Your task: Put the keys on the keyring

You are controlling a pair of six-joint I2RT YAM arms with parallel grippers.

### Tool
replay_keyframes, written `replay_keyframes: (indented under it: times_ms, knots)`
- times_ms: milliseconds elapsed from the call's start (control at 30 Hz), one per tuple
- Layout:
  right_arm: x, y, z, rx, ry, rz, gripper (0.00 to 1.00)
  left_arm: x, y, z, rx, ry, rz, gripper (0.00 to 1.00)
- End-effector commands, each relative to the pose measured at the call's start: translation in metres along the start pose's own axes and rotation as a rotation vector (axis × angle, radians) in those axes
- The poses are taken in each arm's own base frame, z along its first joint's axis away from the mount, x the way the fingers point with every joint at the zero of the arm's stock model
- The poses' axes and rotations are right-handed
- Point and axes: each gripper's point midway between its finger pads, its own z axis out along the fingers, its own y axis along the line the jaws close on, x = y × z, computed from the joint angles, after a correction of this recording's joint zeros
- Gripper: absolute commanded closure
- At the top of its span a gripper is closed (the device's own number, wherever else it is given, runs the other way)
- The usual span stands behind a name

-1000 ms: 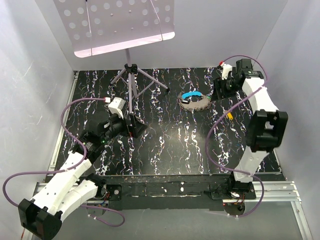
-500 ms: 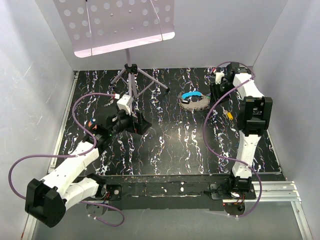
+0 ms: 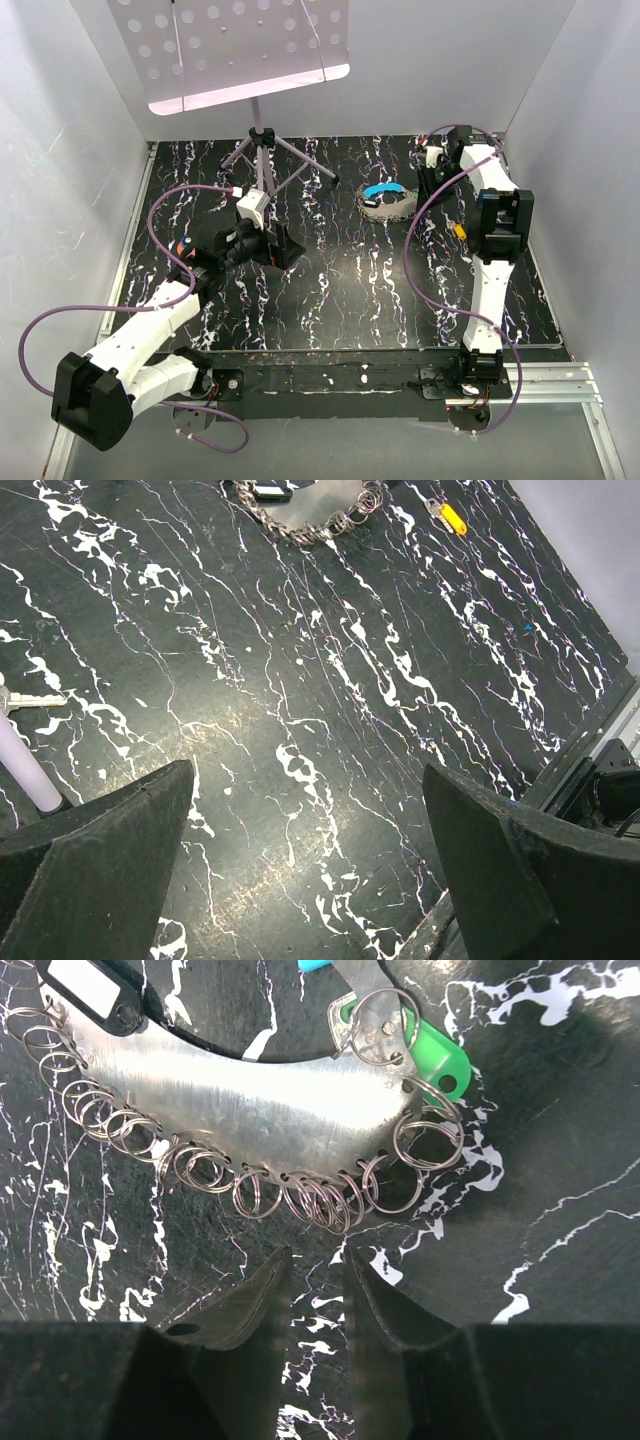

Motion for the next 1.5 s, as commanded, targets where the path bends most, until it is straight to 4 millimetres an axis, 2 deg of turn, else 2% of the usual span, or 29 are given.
replay_keyframes:
  times_ms: [0,333,433,467,733,867,1067,1133,1167,1333,1467]
  knots:
    - [-0.006,0.009,-0.003,-0.047,-0.01,0.016,0.66,-0.008,-0.005,0.0,0.02,-0.018,0.007,0.0]
    - [-0.008,0.001,0.009,-0.045,0.0,0.042,0.66,-0.006,-0.008,-0.001,0.031,-0.011,-0.006,0.0]
    - [-0.01,0.002,0.011,-0.052,-0.004,0.05,0.66,-0.005,-0.008,-0.001,0.03,-0.009,-0.012,0.01]
    - [-0.012,0.013,0.016,-0.06,0.007,0.032,0.66,-0.006,-0.008,-0.001,0.031,-0.011,-0.012,0.0]
    - [-0.011,0.014,0.023,-0.076,0.016,0.045,0.66,-0.008,-0.011,-0.002,0.04,-0.013,-0.027,0.0]
    - [-0.012,0.018,0.024,-0.087,0.018,0.043,0.7,-0.007,-0.012,-0.004,0.041,-0.014,-0.039,0.0]
    - [-0.012,0.028,0.022,-0.102,0.017,0.027,0.74,-0.006,-0.015,-0.007,0.049,-0.018,-0.059,0.01]
    - [-0.013,0.031,0.02,-0.11,0.016,0.02,0.83,-0.006,-0.016,-0.008,0.053,-0.02,-0.068,0.0]
    - [-0.014,0.035,0.018,-0.121,0.014,0.016,0.84,-0.007,-0.017,-0.008,0.057,-0.021,-0.073,0.0]
    - [-0.016,0.061,0.006,-0.185,-0.009,-0.016,0.84,-0.004,-0.021,-0.008,0.078,-0.023,-0.11,0.0]
    - [-0.021,0.066,0.004,-0.169,-0.022,-0.018,0.82,-0.003,-0.026,-0.007,0.103,-0.016,-0.152,0.0]
